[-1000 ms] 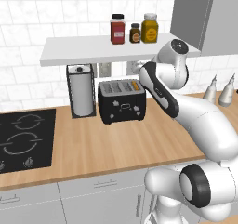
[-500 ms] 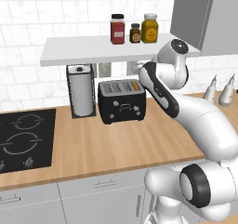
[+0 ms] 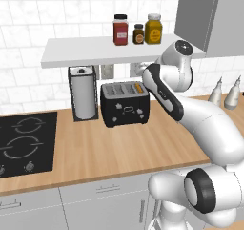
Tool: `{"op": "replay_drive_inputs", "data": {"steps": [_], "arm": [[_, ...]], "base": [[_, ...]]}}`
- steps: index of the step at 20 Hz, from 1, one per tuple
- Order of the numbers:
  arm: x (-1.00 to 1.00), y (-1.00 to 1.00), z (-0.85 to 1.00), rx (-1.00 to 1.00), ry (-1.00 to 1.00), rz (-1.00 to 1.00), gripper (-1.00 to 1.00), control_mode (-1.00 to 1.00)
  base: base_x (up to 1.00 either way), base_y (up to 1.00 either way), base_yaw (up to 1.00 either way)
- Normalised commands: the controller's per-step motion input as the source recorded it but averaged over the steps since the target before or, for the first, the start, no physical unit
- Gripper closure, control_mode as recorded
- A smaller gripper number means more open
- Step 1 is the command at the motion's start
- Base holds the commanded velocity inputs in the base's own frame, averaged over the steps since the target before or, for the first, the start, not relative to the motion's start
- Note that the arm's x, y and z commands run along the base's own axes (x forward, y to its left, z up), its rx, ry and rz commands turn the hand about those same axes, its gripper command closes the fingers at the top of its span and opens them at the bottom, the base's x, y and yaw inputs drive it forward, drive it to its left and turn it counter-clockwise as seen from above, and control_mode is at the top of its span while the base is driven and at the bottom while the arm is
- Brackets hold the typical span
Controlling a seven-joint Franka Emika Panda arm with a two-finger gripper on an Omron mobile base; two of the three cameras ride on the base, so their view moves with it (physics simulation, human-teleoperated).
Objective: Start the toaster. Once the lever pops up, take the bread to the plate on the dining counter.
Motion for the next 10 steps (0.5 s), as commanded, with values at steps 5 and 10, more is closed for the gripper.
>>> {"op": "replay_drive_inputs", "data": {"steps": [5, 10], "arm": [[0.00, 0.00, 0.00, 0.00, 0.00, 0.00, -1.00, -1.00], [0.00, 0.00, 0.00, 0.00, 0.00, 0.00, -1.00, -1.00]], "base": [[0.00, 0.00, 0.00], [0.00, 0.00, 0.00]]}}
